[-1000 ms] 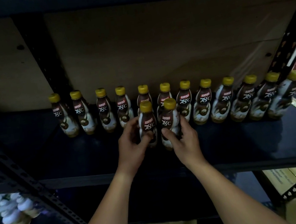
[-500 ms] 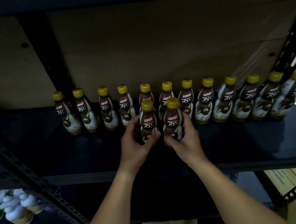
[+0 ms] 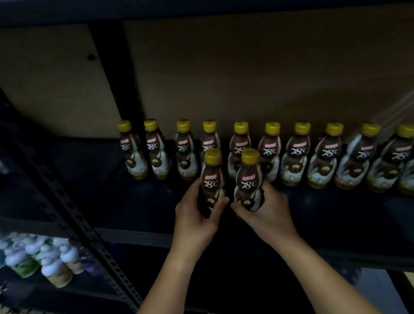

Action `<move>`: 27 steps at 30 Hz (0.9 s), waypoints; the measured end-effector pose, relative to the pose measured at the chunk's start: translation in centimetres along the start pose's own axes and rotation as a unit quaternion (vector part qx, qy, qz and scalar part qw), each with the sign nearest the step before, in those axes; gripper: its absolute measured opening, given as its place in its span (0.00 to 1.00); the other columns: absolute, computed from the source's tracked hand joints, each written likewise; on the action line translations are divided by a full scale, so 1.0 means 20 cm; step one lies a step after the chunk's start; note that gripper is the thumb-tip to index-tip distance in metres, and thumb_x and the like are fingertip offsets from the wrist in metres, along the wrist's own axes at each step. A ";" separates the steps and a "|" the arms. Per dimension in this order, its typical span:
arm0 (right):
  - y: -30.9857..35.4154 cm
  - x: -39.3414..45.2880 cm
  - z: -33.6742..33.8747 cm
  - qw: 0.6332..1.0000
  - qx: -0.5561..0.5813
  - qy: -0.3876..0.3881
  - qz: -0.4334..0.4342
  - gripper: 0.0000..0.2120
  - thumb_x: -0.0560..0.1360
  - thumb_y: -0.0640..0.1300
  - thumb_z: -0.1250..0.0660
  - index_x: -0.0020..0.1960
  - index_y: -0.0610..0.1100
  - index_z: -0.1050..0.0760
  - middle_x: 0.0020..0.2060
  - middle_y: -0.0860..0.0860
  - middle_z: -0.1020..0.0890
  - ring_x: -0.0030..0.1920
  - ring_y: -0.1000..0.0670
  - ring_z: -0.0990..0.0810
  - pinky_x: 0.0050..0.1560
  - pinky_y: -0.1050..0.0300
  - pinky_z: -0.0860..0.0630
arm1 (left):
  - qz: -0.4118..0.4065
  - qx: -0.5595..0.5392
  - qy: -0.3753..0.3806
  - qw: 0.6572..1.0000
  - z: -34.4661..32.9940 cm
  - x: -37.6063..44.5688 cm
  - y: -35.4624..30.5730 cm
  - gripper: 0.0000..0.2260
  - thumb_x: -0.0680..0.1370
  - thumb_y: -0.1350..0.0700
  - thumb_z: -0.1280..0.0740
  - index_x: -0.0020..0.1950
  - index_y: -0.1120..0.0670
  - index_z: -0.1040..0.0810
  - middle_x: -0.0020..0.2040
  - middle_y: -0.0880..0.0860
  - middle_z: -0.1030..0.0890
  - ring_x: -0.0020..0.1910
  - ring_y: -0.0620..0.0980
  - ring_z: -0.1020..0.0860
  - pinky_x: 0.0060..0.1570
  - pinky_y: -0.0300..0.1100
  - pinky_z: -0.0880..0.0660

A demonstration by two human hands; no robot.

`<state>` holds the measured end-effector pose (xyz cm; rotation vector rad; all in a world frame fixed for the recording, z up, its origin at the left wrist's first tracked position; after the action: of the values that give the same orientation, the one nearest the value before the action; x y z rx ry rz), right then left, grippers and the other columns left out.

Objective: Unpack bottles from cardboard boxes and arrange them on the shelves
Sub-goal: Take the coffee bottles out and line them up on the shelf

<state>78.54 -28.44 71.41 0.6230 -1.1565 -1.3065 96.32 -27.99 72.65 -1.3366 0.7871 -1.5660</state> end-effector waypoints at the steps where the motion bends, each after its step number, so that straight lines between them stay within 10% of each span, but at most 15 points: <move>1: 0.01 0.01 -0.05 1.000 0.001 0.010 -0.004 0.24 0.68 0.43 0.19 0.62 0.48 0.23 0.53 0.58 0.16 0.54 0.66 0.20 0.52 0.75 0.26 | -0.001 0.007 -0.009 1.000 0.05 -0.01 0.01 0.23 0.78 0.56 0.26 0.72 0.49 0.26 0.62 0.44 0.18 0.63 0.41 0.20 0.63 0.45 0.22; 8: 0.16 0.06 -0.50 0.999 -0.002 0.039 -0.004 0.25 0.67 0.45 0.18 0.61 0.47 0.23 0.52 0.54 0.16 0.52 0.60 0.19 0.45 0.79 0.29 | 0.036 0.072 -0.103 0.991 0.48 0.02 0.15 0.24 0.79 0.55 0.28 0.72 0.47 0.34 0.61 0.41 0.19 0.59 0.41 0.19 0.61 0.49 0.20; 17: 0.33 0.14 -0.89 0.998 -0.015 0.039 0.039 0.32 0.66 0.45 0.18 0.67 0.45 0.26 0.61 0.47 0.19 0.63 0.47 0.20 0.60 0.57 0.25 | 0.066 0.131 -0.130 0.981 0.73 0.16 0.26 0.24 0.82 0.58 0.32 0.75 0.47 0.37 0.61 0.39 0.21 0.60 0.31 0.23 0.57 0.27 0.28; 27: 0.37 0.16 -0.97 0.994 -0.023 0.041 0.095 0.42 0.67 0.44 0.19 0.76 0.44 0.34 0.67 0.45 0.23 0.68 0.46 0.24 0.67 0.49 0.25 | 0.077 0.127 -0.144 0.978 0.77 0.19 0.32 0.29 0.81 0.58 0.31 0.79 0.50 0.39 0.68 0.46 0.23 0.64 0.30 0.27 0.61 0.26 0.30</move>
<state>98.60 -34.41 71.87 0.5151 -1.0894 -1.1322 112.70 -32.69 71.73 -1.2463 0.4818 -1.2677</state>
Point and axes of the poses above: each hand's wrist, its own x-axis towards the middle knuckle, its own z-axis out of the back of the hand, y = z × x, the point moved 4 cm from there along x, towards the middle knuckle
